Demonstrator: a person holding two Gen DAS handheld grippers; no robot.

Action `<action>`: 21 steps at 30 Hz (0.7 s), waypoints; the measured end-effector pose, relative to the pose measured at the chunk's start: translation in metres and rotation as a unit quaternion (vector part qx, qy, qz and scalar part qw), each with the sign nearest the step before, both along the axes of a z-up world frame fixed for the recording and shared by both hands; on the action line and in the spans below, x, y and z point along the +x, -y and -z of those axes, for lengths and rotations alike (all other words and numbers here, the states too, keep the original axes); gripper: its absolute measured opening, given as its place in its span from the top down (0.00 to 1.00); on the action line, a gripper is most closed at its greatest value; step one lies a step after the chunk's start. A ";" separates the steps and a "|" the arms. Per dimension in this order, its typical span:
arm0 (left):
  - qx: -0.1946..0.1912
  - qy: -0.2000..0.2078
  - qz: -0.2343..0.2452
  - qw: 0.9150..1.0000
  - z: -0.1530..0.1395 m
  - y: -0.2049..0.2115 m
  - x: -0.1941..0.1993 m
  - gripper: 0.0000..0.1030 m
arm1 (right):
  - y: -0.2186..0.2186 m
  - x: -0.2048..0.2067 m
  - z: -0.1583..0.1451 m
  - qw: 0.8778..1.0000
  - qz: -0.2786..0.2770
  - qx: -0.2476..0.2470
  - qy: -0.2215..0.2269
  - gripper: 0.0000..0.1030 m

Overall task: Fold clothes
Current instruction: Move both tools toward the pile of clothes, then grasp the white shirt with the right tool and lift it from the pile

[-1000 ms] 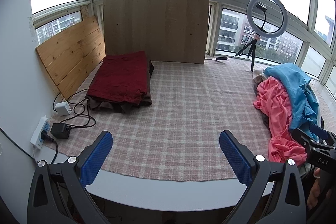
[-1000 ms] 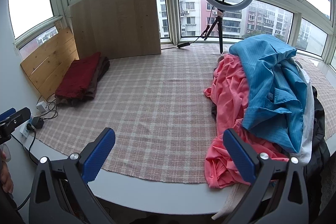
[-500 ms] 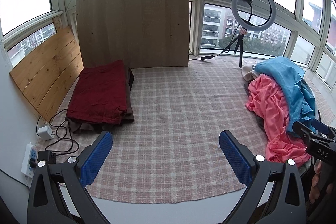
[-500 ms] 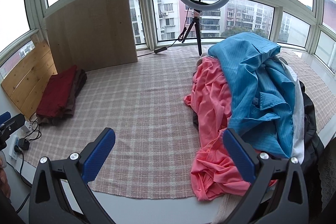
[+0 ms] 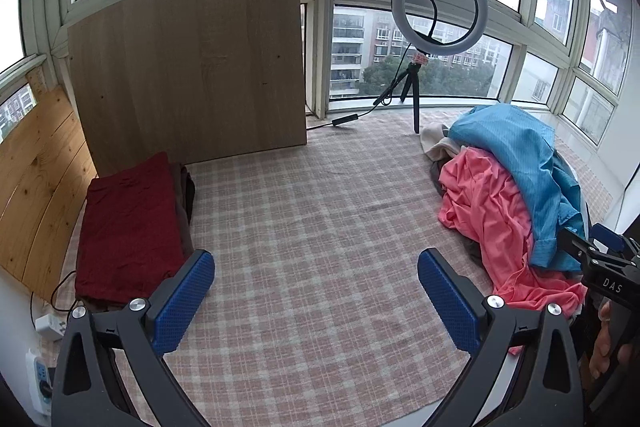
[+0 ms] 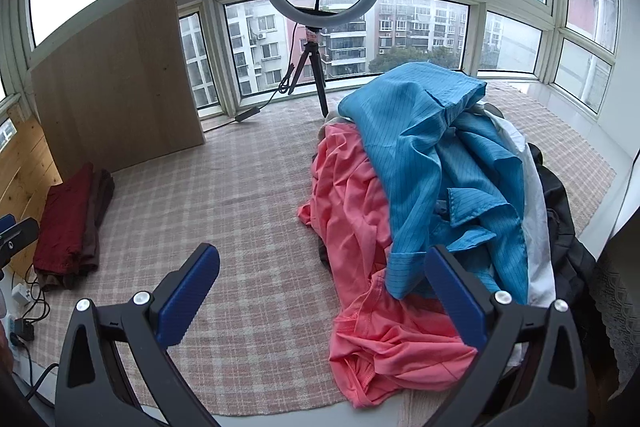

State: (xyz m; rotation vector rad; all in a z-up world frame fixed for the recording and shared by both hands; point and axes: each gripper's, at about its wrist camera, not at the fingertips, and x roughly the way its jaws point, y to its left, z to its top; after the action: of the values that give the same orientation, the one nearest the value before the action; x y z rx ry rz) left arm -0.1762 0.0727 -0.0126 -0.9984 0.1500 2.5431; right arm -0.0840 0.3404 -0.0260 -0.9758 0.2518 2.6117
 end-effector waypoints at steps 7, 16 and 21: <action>0.018 0.012 0.042 0.999 0.003 -0.024 -0.025 0.01 | -0.025 0.005 0.000 0.998 0.051 -0.015 0.019 0.00; 0.023 0.014 0.077 0.997 0.001 -0.070 -0.032 0.01 | -0.071 0.013 -0.014 0.997 0.083 0.001 0.006 0.00; 0.012 -0.001 0.076 0.997 -0.003 -0.107 -0.029 0.01 | -0.106 0.002 -0.020 0.997 0.067 0.024 -0.004 0.00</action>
State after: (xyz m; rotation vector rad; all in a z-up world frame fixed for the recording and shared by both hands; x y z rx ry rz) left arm -0.2050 0.1799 -0.0092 -0.9393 0.1885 2.4024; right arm -0.0823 0.4462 -0.0059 -0.9005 0.2467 2.4882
